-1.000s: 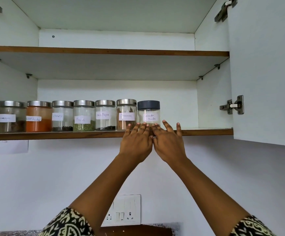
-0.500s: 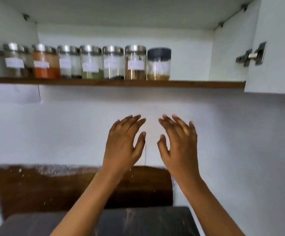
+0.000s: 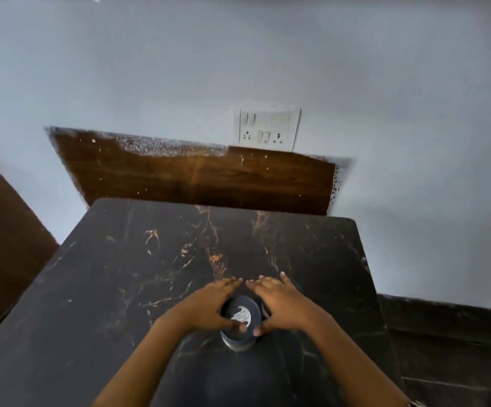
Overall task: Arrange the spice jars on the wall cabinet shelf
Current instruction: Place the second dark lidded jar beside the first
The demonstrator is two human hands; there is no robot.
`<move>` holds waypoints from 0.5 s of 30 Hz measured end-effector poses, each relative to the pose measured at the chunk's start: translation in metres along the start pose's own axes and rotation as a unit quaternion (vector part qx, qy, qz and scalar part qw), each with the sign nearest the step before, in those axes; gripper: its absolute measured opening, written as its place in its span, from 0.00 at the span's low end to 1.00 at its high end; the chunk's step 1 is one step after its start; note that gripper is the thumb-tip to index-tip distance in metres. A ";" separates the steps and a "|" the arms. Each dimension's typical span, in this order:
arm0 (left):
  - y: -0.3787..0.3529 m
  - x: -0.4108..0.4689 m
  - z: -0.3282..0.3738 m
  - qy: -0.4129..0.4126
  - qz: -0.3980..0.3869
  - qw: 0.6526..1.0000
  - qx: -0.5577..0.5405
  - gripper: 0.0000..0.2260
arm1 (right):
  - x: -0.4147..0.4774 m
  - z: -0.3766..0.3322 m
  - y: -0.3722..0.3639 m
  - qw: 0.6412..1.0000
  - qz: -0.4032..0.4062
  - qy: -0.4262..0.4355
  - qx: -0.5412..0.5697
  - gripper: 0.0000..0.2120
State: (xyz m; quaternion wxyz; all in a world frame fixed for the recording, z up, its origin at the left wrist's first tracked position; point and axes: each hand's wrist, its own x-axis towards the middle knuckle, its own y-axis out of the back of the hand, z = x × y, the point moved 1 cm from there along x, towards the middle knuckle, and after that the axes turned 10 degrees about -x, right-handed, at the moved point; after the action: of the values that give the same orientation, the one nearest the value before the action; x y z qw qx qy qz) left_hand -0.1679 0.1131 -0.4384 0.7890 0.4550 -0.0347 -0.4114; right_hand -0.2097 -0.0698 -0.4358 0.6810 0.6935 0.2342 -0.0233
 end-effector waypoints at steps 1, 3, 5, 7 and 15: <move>-0.008 -0.002 -0.003 0.011 -0.022 0.999 -0.020 0.50 | 0.002 -0.004 -0.006 1.000 -0.016 0.005 -0.016 0.49; -0.023 -0.007 -0.007 0.031 -0.040 0.998 -0.049 0.60 | 0.005 -0.013 -0.016 0.999 -0.026 0.007 -0.047 0.52; -0.033 -0.008 -0.011 0.036 -0.012 0.998 -0.054 0.60 | 0.007 -0.019 -0.017 0.998 -0.019 0.002 -0.054 0.52; -0.038 -0.009 -0.014 0.029 0.038 0.997 -0.062 0.55 | 0.008 -0.023 -0.019 0.999 -0.007 0.005 -0.051 0.51; 0.006 -0.004 -0.003 -0.068 0.131 0.982 -0.122 0.47 | -0.002 -0.008 0.022 0.994 0.086 -0.005 0.068 0.50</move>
State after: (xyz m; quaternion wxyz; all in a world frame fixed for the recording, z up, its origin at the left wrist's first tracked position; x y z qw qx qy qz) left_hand -0.1656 0.1196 -0.4341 0.8812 0.3180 -0.0972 -0.3360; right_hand -0.2060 -0.0617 -0.4137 0.6326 0.7558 0.1683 0.0163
